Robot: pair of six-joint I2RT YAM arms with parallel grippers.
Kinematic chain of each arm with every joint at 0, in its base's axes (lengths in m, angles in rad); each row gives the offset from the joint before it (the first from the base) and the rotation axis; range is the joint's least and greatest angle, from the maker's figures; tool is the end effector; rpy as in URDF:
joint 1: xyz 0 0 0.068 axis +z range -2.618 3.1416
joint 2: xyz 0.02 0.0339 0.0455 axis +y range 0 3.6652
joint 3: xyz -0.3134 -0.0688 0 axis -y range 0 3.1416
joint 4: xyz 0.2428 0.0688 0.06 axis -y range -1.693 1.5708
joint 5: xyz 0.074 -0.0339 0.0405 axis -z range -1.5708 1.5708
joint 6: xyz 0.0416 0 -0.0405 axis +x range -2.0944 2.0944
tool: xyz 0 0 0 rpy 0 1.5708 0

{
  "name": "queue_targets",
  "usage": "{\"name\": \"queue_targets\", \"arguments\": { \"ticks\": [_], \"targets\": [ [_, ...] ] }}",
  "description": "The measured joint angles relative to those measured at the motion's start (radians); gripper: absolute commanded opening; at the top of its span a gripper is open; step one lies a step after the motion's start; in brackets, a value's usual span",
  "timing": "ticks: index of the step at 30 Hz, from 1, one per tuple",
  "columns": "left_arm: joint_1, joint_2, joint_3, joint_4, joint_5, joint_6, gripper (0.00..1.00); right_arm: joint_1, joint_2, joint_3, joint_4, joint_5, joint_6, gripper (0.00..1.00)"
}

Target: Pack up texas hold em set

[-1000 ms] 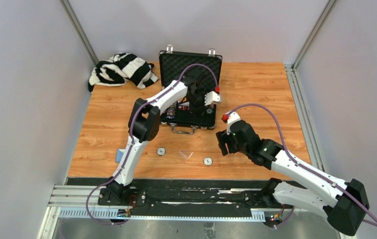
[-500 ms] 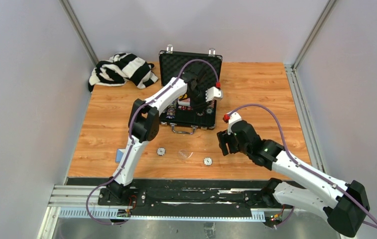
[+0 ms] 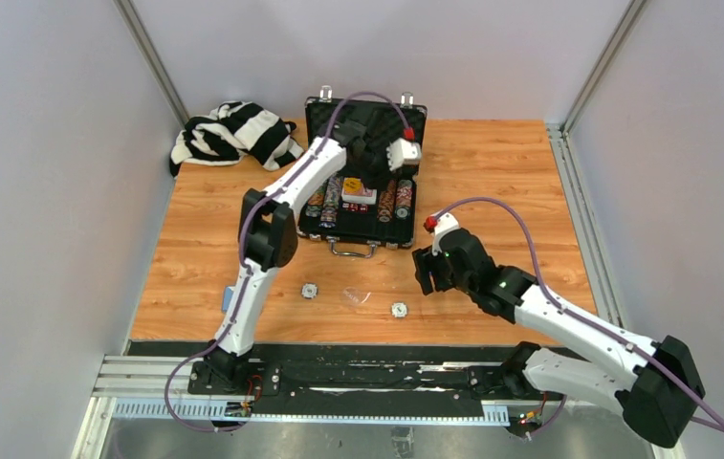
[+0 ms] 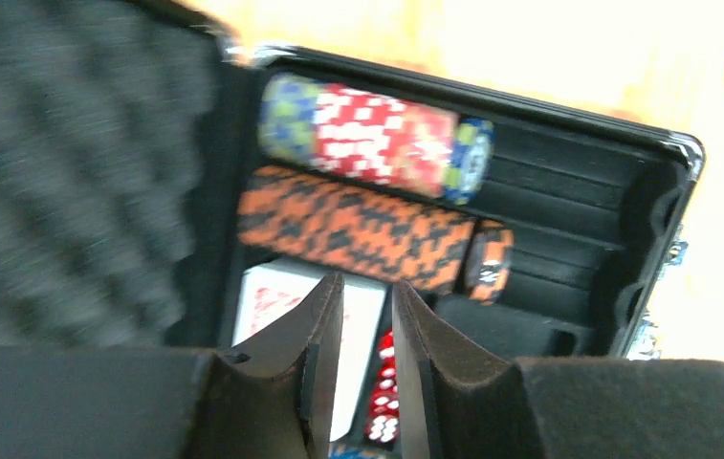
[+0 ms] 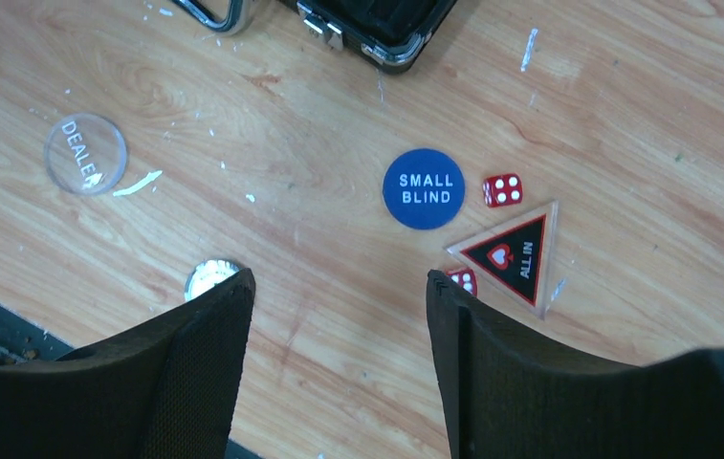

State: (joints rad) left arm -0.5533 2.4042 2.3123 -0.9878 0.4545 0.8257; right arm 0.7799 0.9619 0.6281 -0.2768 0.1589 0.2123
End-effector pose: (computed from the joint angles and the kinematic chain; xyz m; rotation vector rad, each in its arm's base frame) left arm 0.4599 -0.3055 0.2635 1.7391 1.8766 -0.4983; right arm 0.1355 0.1248 0.2817 -0.5279 2.1352 0.3908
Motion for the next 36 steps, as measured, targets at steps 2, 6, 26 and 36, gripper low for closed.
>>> {"name": "queue_targets", "arguments": {
  "ticks": [2, 6, 26, 36],
  "targets": [
    [0.036, -0.03, -0.007, 0.057, 0.029, -0.036, 0.29, -0.007, 0.033, 0.002, 0.028, -0.002, 0.0, 0.64],
    [0.127, -0.159, -0.153, 0.24, 0.129, -0.149, 0.29, -0.017, 0.156, 0.039, 0.075, -0.016, -0.002, 0.63],
    [0.133, -1.198, -1.468, 1.247, -0.552, -0.843, 0.47, -0.063, 0.614, 0.41, 0.168, -0.184, 0.005, 0.09],
    [0.111, -1.452, -1.762, 1.292, -0.631, -0.981, 0.47, -0.149, 0.892, 0.64, 0.138, -0.197, 0.005, 0.01]
  ]
}}
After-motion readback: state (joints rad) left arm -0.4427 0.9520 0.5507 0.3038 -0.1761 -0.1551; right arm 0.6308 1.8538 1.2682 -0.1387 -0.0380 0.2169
